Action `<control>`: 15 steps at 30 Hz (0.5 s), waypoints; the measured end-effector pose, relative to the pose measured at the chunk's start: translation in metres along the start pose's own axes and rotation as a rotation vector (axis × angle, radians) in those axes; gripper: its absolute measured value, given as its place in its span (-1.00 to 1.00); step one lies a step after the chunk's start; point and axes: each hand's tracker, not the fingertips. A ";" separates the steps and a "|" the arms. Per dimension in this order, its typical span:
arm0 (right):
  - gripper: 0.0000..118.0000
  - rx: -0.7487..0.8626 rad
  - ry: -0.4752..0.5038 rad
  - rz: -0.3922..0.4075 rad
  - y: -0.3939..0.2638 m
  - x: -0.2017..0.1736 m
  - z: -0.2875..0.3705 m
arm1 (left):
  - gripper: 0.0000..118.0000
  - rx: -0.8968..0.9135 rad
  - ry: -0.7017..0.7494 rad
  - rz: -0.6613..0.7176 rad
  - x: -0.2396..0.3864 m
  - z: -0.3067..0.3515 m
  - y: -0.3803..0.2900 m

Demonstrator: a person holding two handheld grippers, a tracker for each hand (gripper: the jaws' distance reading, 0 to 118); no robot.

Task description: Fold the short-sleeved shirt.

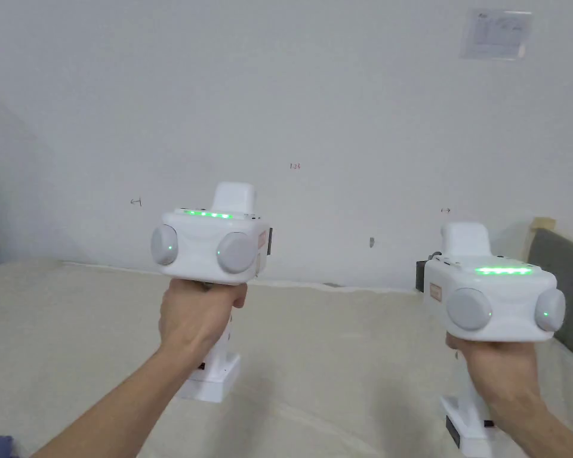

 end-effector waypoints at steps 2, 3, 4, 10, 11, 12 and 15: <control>-0.99 0.025 0.001 -0.019 0.017 0.011 0.001 | -1.00 0.033 0.021 0.006 0.001 0.006 0.013; -0.99 0.044 -0.003 -0.014 0.027 0.006 0.010 | -1.00 0.054 0.046 -0.025 0.003 0.009 0.017; -0.99 0.055 0.003 -0.008 0.032 0.008 0.012 | -1.00 0.057 0.048 -0.039 0.003 0.011 0.021; -0.99 0.080 0.011 -0.032 0.047 0.009 0.014 | -1.00 0.090 0.052 -0.040 -0.002 0.019 0.033; -0.99 0.084 0.009 -0.030 0.048 0.009 0.014 | -1.00 0.096 0.053 -0.043 -0.002 0.021 0.034; -0.99 0.093 0.007 -0.030 0.049 0.009 0.015 | -1.00 0.099 0.054 -0.056 -0.001 0.022 0.036; 0.00 0.130 -0.010 -0.065 0.055 0.010 0.016 | 0.60 0.035 0.134 -0.102 0.002 0.015 0.040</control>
